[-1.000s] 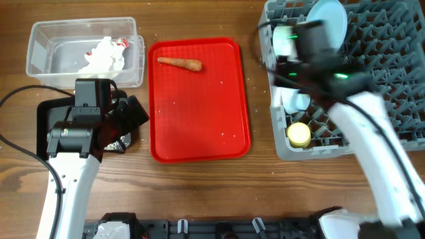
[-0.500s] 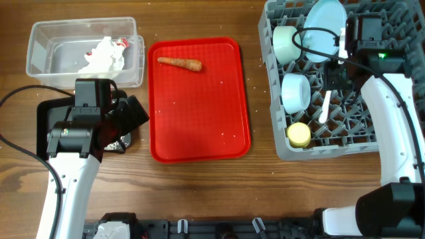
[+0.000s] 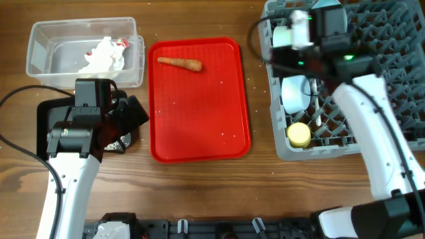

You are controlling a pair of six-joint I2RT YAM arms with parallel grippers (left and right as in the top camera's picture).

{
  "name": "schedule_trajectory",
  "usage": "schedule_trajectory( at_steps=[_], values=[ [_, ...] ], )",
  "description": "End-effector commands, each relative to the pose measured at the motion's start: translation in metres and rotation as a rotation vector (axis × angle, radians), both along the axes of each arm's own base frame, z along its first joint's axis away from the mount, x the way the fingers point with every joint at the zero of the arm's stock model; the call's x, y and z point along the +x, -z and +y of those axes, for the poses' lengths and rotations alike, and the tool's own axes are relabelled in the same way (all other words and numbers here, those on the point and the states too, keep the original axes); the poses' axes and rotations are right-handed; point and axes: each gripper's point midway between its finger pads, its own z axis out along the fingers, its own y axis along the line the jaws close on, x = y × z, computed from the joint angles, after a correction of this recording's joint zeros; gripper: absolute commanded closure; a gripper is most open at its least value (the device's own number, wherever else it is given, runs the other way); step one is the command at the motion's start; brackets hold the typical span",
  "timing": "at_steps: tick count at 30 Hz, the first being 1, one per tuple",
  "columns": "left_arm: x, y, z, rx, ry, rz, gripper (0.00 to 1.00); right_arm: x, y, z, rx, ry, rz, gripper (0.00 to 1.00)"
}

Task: Sort waste into correct bins and load items into the dishwasher rack
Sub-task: 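Carry the spoon right and drop it into the rack, then reach the left gripper to the carrot and grasp it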

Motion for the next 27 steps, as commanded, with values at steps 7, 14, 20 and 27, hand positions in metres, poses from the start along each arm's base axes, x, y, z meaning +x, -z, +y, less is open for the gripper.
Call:
schedule_trajectory(
  at_steps=[7,14,20,27],
  values=[
    [0.031,-0.018,0.002,0.003,-0.009,-0.14,0.0,-0.01,-0.02,-0.038,0.152,0.239,0.042,0.06],
    [0.096,-0.042,-0.06,-0.25,0.103,-0.359,0.25,-0.042,-0.039,-0.158,0.165,0.547,0.037,0.05],
    [0.205,-0.058,-0.138,-0.323,0.09,-0.345,0.05,-0.056,-0.034,-0.174,0.153,0.587,0.076,0.05],
    [0.264,0.009,-0.14,-0.27,-0.204,-0.134,0.18,-0.066,-0.026,-0.172,0.149,0.591,0.128,0.03]
  ],
)
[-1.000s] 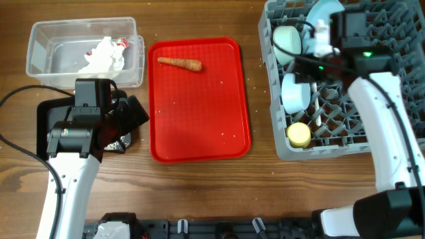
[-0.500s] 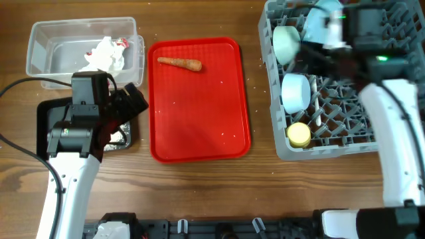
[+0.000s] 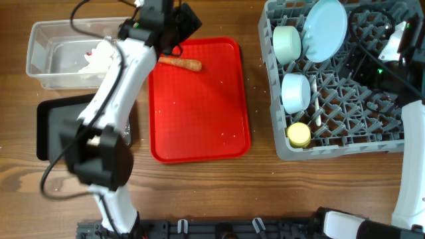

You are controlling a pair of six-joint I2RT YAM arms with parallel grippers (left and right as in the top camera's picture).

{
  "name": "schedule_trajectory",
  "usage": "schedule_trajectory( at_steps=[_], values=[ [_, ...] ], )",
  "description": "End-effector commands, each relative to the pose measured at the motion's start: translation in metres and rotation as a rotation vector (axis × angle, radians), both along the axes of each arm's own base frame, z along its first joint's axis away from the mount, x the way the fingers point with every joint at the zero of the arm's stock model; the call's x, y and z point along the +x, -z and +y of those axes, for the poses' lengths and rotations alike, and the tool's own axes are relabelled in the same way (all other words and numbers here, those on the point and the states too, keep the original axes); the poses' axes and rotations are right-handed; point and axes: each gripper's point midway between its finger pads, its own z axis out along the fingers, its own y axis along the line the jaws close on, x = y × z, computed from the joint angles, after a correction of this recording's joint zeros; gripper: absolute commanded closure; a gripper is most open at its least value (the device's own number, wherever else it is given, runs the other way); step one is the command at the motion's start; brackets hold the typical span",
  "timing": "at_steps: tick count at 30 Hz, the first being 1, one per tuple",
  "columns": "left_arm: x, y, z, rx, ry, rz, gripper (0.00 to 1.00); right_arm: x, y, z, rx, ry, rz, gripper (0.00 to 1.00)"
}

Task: Sort waste into correct bins and load items into the dishwasher rack
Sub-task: 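Reach the left gripper to the carrot and grasp it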

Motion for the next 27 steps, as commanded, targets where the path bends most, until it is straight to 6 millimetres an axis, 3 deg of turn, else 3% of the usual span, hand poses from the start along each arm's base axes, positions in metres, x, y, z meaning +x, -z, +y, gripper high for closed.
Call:
schedule_trajectory(
  at_steps=[1,5,15,20,26,27],
  values=[
    [0.016,0.042,0.014,-0.038,-0.234,0.115,0.23,-0.005,-0.003,0.002,0.007,-0.011,0.006,0.03],
    [0.008,0.089,0.018,-0.04,-0.328,0.242,0.36,-0.009,0.008,0.003,0.011,-0.009,0.039,0.02],
    [-0.002,0.176,0.012,-0.001,-0.321,0.398,0.49,-0.014,0.017,-0.005,-0.034,0.005,0.074,0.02],
    [-0.01,0.192,0.011,0.01,-0.316,0.448,0.59,-0.014,0.017,-0.005,-0.035,0.004,0.075,0.02],
    [-0.037,0.198,0.019,0.112,-0.198,0.536,0.96,-0.015,0.017,-0.005,-0.035,0.005,0.077,0.02],
    [-0.043,0.199,0.021,0.131,-0.179,0.558,0.96,-0.015,0.017,-0.005,-0.035,0.004,0.077,0.02]
  ],
)
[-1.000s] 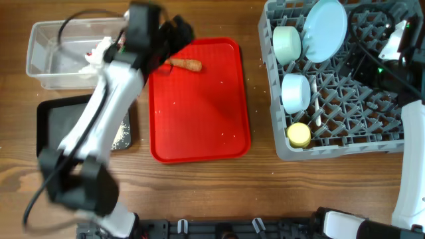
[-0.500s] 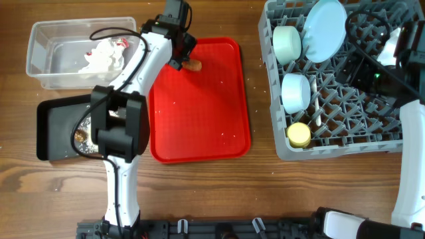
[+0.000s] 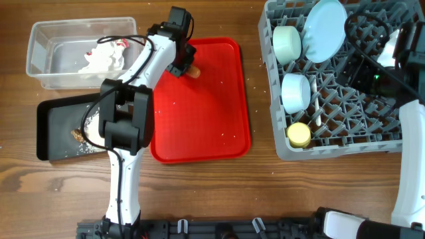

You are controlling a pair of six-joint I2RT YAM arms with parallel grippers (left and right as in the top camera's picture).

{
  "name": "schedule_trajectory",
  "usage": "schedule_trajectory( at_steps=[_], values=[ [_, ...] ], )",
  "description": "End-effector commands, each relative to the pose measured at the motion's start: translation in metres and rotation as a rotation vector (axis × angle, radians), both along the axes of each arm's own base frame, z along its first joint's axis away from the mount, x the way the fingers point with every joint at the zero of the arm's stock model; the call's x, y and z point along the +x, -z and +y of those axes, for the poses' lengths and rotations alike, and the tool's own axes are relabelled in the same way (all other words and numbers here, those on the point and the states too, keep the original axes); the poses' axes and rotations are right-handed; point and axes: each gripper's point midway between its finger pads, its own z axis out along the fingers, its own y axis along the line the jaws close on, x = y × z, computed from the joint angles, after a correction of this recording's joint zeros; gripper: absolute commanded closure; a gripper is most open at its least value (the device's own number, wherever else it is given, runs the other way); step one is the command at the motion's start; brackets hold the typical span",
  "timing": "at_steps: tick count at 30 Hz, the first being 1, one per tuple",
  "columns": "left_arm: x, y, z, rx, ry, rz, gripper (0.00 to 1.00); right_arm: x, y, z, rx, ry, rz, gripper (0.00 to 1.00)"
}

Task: Sort waste into correct bins and load items into the dishwasher rack
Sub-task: 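Reach the left gripper to the carrot and grasp it, then carry the carrot left and drop it on the black tray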

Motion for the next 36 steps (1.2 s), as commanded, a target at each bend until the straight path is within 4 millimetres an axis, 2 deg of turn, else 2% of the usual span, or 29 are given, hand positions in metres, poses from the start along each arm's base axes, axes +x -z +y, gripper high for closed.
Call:
schedule_trajectory(
  at_steps=[1,4,6,9,11,13,14,16,18,21,23,26,28,30,32,36],
  values=[
    [-0.03,0.024,0.008,0.062,0.118,0.13,0.96,-0.003,0.001,-0.003,-0.026,-0.004,0.006,0.02],
    [-0.037,0.022,0.009,0.072,0.199,0.154,0.96,-0.003,0.001,-0.003,-0.028,-0.008,0.006,0.02],
    [-0.035,0.012,0.001,0.04,0.313,0.126,0.96,-0.002,0.0,-0.004,-0.037,-0.023,0.004,0.02],
    [-0.031,-0.029,-0.004,0.024,0.396,0.061,0.96,-0.001,0.0,-0.004,-0.038,-0.023,0.0,0.02],
    [-0.03,-0.073,-0.004,0.032,0.443,-0.005,0.96,-0.001,0.0,-0.004,-0.038,-0.023,0.0,0.02],
    [-0.037,-0.115,0.004,0.054,0.454,-0.052,0.96,-0.001,0.0,-0.004,-0.041,-0.022,0.001,0.02],
    [-0.045,-0.141,0.018,0.089,0.435,-0.073,0.94,-0.001,0.0,-0.004,-0.04,-0.021,0.001,0.02],
    [-0.057,-0.171,0.039,0.133,0.4,-0.094,0.94,-0.001,0.0,-0.004,-0.04,-0.021,0.002,0.02],
    [-0.073,-0.207,0.072,0.165,0.336,-0.126,0.94,-0.001,0.0,-0.004,-0.04,-0.021,0.001,0.02],
    [-0.094,-0.238,0.124,0.173,0.217,-0.144,0.94,-0.001,0.0,-0.004,-0.038,-0.02,0.001,0.02],
    [-0.109,-0.243,0.163,0.164,0.077,-0.106,0.94,-0.001,0.0,-0.004,-0.035,-0.021,0.0,0.02],
    [-0.138,-0.232,0.223,0.133,-0.174,0.003,0.96,-0.001,0.0,-0.004,-0.034,-0.02,0.0,0.01],
    [-0.149,-0.221,0.247,0.114,-0.274,0.045,0.96,-0.001,0.0,-0.004,-0.036,-0.021,0.0,0.01],
    [-0.165,-0.203,0.271,0.093,-0.404,0.103,0.96,-0.001,0.0,-0.004,-0.036,-0.021,0.0,0.01],
    [-0.174,-0.18,0.284,0.078,-0.477,0.148,0.96,0.0,0.0,-0.004,-0.036,-0.021,-0.002,0.01],
    [-0.179,-0.134,0.291,0.049,-0.512,0.183,0.95,0.0,0.0,-0.004,-0.037,-0.023,-0.001,0.01]
  ],
)
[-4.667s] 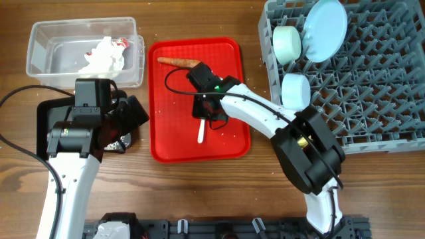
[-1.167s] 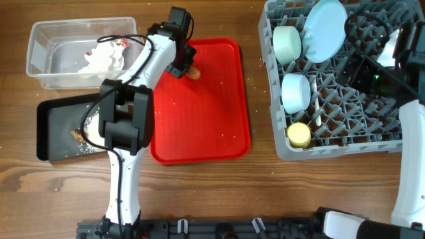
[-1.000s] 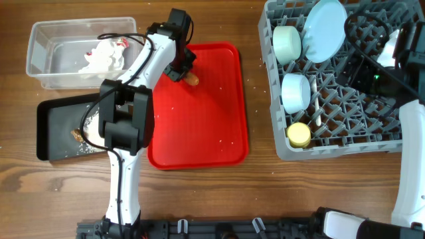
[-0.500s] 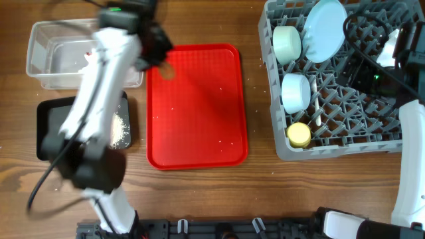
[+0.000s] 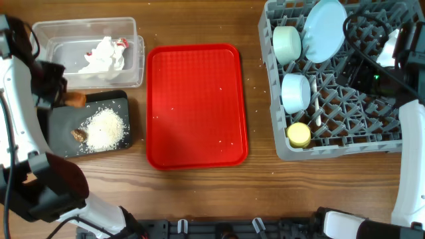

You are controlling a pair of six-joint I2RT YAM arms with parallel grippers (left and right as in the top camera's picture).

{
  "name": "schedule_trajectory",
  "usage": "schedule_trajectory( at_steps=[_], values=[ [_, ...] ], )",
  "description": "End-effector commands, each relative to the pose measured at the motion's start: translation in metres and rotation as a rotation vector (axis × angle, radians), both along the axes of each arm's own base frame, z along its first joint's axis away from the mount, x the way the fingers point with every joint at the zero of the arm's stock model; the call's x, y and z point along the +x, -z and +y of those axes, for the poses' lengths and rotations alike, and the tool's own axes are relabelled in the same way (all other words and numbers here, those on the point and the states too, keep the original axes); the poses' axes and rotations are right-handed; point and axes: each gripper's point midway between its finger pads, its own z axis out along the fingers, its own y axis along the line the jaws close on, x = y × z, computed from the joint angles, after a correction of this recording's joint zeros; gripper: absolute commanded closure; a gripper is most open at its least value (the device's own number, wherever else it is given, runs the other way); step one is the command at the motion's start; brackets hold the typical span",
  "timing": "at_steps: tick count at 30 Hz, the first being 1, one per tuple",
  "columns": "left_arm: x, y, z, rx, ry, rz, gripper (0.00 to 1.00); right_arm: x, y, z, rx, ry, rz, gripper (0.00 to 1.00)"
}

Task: Sort waste into correct bins and load items into the dishwasher rack
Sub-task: 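Carry the carrot left and drop it on the black tray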

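My left gripper [image 5: 66, 98] is at the far left edge of the black tray [image 5: 123, 101], shut on the orange carrot [image 5: 76, 99], whose end sticks out to the right. The black tray holds a pile of white grains [image 5: 105, 127] and a small brown scrap [image 5: 80, 134]. Beyond it stands a clear bin [image 5: 40, 33] with crumpled white paper [image 5: 103, 54]. The red tray [image 5: 196, 106] lies mid-table. My right arm [image 5: 375, 70] hangs over the right part of the dishwasher rack [image 5: 282, 149]; its fingers cannot be made out.
The rack holds a pale blue plate [image 5: 323, 30], two pale cups [image 5: 287, 41] [image 5: 295, 91] and a yellow item [image 5: 299, 135] along its left side. A black cable runs over the rack's far right part.
The left gripper was down on the carrot at the red tray's far end. Now it holds the carrot at the black tray's far left edge. The right arm has not moved.
The left gripper was first over the black tray, the right arm at the rack's far left, the carrot on the red tray. Then the left gripper was beside the carrot, the right arm back at the right. It closed on the carrot, now held at the black tray.
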Motion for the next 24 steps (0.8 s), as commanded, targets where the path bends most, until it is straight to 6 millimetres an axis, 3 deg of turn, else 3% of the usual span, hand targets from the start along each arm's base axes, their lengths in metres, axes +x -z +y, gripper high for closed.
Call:
schedule_trajectory(
  at_steps=[1,10,13,19,21,24],
  values=[
    [-0.008,0.043,0.0,-0.037,-0.081,0.04,0.95,-0.001,0.0,-0.002,-0.018,-0.004,0.001,0.01],
    [-0.011,0.149,-0.001,-0.024,-0.194,-0.031,0.88,0.0,0.016,-0.002,-0.005,-0.006,0.061,0.01],
    [-0.013,0.168,-0.002,-0.015,-0.193,-0.06,0.79,0.0,0.018,-0.002,-0.002,-0.006,0.072,0.02],
    [-0.007,0.168,-0.002,-0.012,-0.143,-0.091,0.43,0.005,0.01,-0.003,-0.012,-0.006,0.027,0.05],
    [0.001,0.158,-0.006,-0.027,-0.07,-0.12,0.36,0.001,-0.003,-0.003,-0.022,-0.007,-0.014,0.05],
    [0.01,0.124,-0.005,-0.008,-0.035,-0.193,0.31,-0.011,-0.044,0.0,-0.066,-0.034,-0.135,0.0]
  ],
)
